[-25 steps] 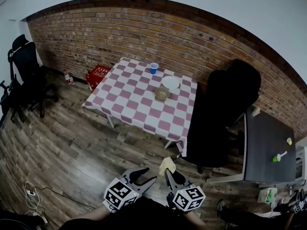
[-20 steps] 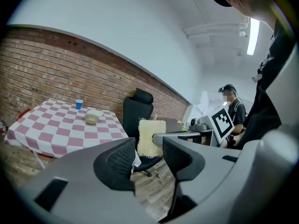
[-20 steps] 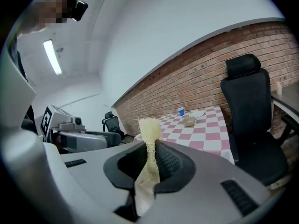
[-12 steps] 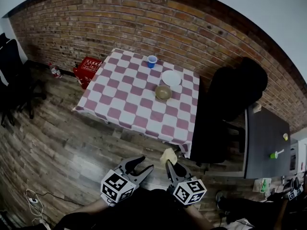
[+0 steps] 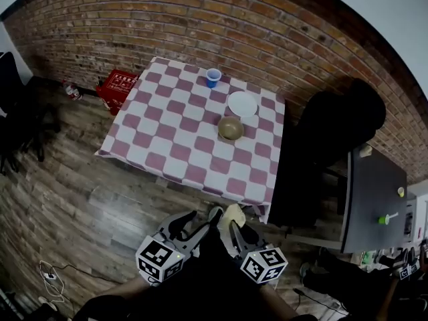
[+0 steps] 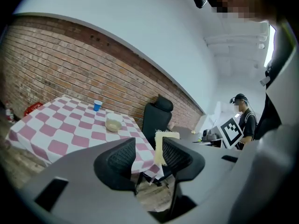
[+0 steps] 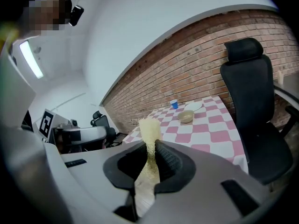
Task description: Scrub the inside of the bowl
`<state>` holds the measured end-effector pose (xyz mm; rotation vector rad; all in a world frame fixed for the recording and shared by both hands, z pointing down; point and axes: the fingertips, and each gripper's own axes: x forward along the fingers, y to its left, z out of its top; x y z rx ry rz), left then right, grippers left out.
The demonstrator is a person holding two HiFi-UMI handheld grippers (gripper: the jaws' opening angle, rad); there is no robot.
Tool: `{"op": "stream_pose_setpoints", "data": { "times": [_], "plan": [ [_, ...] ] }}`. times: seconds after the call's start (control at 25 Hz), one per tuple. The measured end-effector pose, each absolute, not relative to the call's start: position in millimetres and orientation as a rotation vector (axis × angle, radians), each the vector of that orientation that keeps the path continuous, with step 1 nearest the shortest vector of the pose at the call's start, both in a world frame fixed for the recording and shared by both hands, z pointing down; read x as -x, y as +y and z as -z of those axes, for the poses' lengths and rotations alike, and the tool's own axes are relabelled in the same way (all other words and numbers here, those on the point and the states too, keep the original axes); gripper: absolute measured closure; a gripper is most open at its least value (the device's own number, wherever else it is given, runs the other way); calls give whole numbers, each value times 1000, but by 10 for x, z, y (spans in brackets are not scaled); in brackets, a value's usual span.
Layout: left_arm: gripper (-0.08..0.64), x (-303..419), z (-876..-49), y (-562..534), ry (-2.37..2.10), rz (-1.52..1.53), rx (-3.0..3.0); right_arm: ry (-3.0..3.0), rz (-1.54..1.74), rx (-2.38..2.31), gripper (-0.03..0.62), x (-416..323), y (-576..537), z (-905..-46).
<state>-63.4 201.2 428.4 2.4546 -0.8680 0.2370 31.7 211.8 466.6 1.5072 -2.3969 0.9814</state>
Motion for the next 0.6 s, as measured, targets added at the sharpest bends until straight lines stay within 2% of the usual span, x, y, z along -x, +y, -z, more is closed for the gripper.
{"op": "stream_pose_setpoints", "data": {
  "times": [0.6],
  "plan": [
    [374, 121, -4048, 275, -1175, -226, -2421, -2556, -972, -1316, 534, -908, 288, -4573]
  ]
}}
